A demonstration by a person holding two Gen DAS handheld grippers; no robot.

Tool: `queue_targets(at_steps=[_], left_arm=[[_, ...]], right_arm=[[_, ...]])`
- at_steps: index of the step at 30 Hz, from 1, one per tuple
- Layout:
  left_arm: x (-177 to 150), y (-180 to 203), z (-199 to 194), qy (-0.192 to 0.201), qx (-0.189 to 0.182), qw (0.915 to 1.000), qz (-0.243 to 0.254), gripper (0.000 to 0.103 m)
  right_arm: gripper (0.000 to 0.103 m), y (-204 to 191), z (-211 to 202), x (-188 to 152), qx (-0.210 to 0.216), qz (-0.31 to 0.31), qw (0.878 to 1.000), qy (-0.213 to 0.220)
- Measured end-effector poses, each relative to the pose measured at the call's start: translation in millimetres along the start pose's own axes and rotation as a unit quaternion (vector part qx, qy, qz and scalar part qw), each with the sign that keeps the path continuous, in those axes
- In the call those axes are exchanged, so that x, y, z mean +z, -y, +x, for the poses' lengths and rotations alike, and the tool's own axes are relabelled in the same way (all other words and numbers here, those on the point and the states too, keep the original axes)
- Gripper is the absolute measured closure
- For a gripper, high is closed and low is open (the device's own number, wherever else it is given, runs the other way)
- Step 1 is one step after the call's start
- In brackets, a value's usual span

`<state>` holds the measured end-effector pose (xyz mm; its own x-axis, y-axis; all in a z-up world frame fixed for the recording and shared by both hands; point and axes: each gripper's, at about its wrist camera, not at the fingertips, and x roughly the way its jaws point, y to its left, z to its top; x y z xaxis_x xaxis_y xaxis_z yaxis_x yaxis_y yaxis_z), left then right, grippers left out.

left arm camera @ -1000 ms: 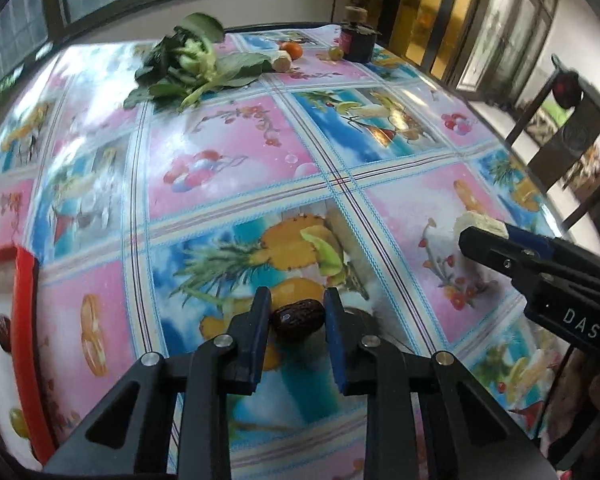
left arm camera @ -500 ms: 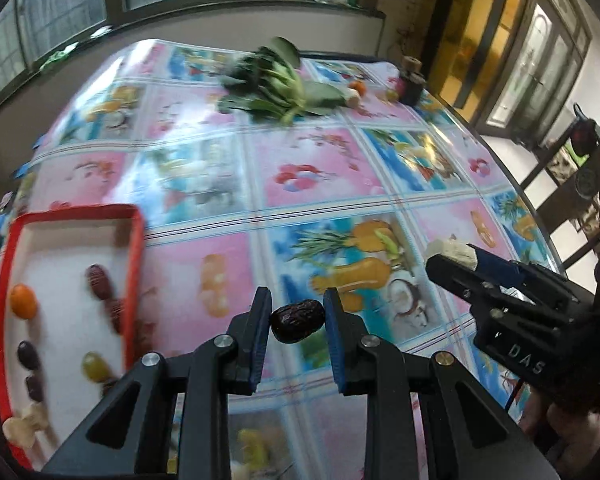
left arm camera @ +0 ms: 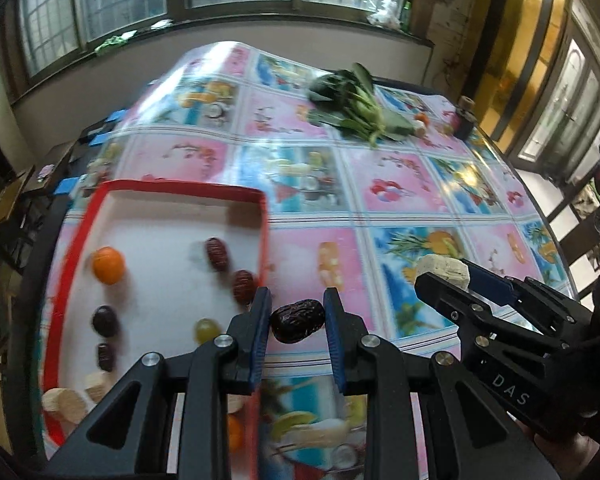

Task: Organize fruits
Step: 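Carry the date with the left gripper over the tray while the right gripper carries the rice cake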

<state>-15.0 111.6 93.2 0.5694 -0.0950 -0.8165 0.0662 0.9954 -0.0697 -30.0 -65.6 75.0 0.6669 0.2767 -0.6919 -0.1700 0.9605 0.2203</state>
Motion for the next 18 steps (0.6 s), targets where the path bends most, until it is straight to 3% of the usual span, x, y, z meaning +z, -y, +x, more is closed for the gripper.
queue_targets(at_steps=[18], left_arm=[[-13, -91, -12, 0.002, 0.062, 0.9965, -0.057, 0.077]], right_arm=[[0.056, -107, 38, 19, 0.046, -0.078, 0.996, -0.010]])
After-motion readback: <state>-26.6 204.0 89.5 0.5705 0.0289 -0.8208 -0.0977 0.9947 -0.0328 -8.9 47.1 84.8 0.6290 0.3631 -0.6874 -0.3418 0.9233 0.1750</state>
